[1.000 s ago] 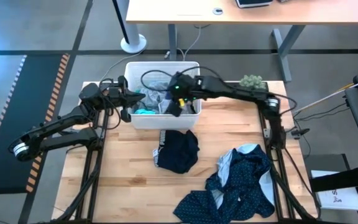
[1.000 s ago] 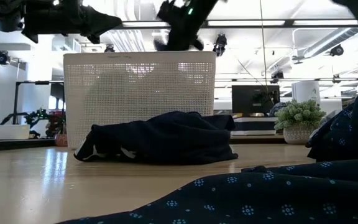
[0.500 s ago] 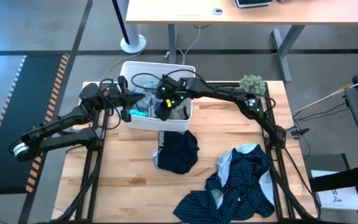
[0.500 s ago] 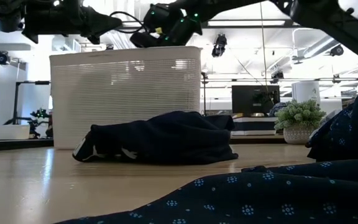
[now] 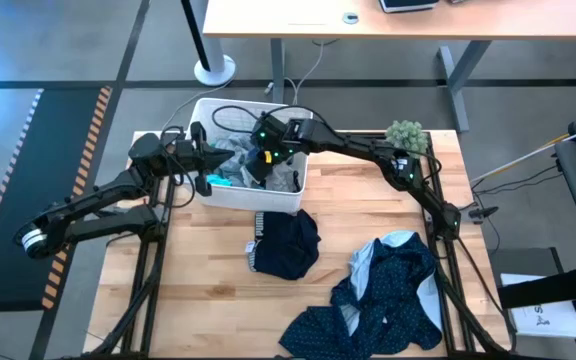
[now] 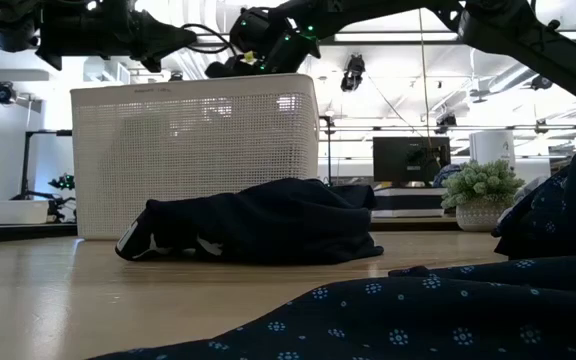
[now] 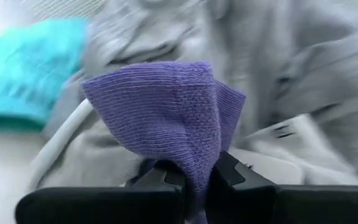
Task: Sort clothes
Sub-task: Put the purple sock into the bin
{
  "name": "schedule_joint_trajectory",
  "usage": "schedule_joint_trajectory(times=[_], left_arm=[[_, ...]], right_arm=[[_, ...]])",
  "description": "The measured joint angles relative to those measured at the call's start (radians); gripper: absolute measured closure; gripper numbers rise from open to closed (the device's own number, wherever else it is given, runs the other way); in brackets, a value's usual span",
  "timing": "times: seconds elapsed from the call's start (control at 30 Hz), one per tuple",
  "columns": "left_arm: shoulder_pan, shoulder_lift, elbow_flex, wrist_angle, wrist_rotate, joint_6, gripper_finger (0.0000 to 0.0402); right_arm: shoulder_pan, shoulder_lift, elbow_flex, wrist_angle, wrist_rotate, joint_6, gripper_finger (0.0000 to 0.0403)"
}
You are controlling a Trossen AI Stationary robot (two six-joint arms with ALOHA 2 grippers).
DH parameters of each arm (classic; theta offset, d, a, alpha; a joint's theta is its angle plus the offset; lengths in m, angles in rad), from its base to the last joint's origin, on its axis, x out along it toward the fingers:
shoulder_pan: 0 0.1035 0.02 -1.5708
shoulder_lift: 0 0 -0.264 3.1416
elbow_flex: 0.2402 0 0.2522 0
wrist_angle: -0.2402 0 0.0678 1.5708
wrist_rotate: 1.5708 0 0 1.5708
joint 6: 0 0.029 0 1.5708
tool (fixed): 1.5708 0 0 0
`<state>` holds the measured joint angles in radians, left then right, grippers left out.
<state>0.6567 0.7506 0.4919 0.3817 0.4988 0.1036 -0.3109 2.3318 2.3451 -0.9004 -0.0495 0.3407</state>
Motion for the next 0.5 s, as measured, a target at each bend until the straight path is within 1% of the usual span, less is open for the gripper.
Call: schedule_joint_trajectory(times=[0.1, 0.5], left_arm=[[0.0, 0.0, 0.0, 0.0, 0.0, 0.0, 0.0402], [0.0, -0.024, 0.0, 0.02, 0.001, -0.017, 0.0402]], right_arm=[[-0.002, 0.005, 0.001, -0.004, 0.046, 0.016, 0.0394], [0.011, 0.1, 0.003, 0.008, 0.058, 0.084, 0.0394]])
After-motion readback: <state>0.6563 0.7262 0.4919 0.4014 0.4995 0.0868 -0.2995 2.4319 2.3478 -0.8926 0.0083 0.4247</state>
